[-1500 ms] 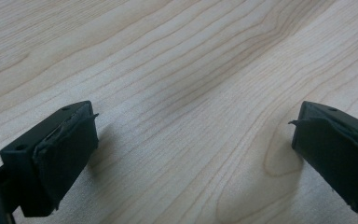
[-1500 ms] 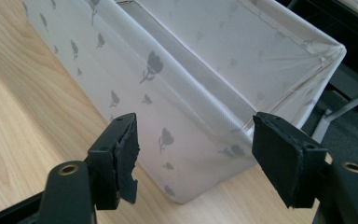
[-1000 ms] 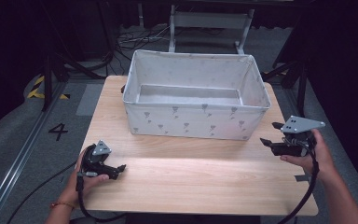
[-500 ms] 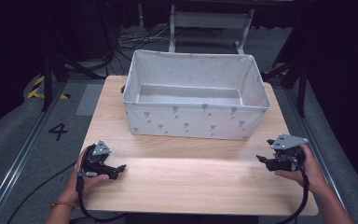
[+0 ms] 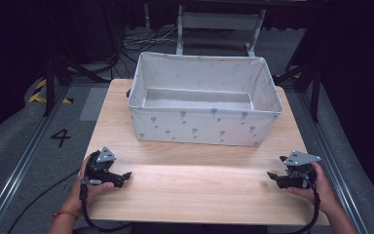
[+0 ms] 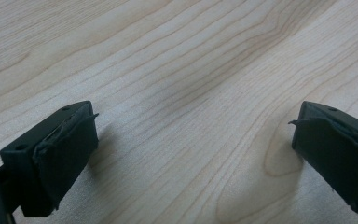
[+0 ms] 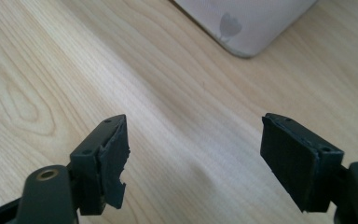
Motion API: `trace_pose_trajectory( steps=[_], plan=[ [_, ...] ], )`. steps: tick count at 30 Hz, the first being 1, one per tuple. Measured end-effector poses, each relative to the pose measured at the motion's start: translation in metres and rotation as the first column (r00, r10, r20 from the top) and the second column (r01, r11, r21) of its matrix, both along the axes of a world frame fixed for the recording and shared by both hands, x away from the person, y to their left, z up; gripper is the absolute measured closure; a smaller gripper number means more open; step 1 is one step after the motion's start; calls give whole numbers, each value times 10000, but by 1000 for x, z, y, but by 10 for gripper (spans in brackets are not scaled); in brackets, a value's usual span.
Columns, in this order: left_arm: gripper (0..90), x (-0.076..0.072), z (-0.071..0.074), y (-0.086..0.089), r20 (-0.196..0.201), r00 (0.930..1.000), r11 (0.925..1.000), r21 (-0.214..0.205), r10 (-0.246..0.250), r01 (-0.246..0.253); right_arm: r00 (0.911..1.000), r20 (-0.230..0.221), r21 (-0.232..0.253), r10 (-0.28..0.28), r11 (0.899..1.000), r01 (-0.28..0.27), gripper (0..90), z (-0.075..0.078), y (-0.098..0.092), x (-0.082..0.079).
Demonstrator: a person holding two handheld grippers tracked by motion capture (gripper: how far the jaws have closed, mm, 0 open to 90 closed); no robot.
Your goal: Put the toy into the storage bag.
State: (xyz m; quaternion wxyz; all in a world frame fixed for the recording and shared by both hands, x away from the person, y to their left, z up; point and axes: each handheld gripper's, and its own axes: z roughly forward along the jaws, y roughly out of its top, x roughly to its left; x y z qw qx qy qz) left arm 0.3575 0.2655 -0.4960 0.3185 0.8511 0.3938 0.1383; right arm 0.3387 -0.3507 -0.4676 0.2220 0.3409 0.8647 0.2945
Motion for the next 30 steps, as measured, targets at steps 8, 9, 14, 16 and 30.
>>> trace_pose_trajectory(
  steps=[8,9,14,16,30],
  plan=[
    [5,0,0,0,-45,10000,10000,-19,27,-27,9990,131,734,-425,9964,415,228,-18,-17,-13],
    [5,0,0,0,-28,10000,10000,3,35,-35,9990,163,957,-424,9946,406,233,-20,-19,-16],
    [5,0,0,-1,-6,10000,10000,-17,97,-97,9974,-27,1681,-726,9831,720,204,-32,-29,-23],
    [5,0,0,-1,-19,9999,9999,-26,132,-132,9953,-321,1799,-912,9790,955,170,-33,-32,-21],
    [5,0,0,-1,-27,9999,9999,3,108,-108,9878,-770,1962,-1355,9693,1483,147,-33,-33,-19]
  ],
)
